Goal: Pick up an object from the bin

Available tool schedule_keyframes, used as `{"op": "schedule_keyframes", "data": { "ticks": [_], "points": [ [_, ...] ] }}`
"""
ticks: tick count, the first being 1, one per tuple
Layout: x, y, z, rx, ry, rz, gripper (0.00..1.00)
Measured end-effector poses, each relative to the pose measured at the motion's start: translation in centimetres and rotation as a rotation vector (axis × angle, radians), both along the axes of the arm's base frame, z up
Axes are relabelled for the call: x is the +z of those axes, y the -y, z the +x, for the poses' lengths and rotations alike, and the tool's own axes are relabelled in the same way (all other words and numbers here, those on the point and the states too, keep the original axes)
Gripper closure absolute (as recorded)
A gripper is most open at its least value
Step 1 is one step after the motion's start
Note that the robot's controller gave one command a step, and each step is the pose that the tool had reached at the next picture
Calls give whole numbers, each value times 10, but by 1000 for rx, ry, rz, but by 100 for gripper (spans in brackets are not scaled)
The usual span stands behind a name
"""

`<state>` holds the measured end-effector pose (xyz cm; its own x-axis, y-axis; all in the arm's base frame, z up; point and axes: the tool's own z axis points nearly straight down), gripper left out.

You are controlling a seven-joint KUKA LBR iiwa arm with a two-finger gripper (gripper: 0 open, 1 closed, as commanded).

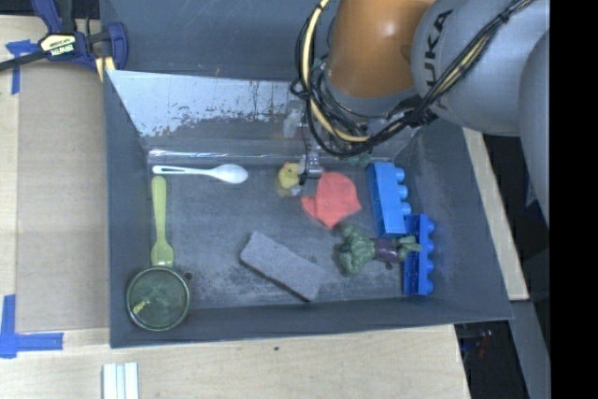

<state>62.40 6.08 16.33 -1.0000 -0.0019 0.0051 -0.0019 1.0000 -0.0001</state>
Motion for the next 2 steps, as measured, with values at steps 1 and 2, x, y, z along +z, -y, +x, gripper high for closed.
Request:
{"op": "schedule_keyframes", "data": {
  "ticks": [1,2],
  "points": [
    [4,0,1,-1,7,0,0],
    [22,-10,-9,167,7,0,0]
  ]
}}
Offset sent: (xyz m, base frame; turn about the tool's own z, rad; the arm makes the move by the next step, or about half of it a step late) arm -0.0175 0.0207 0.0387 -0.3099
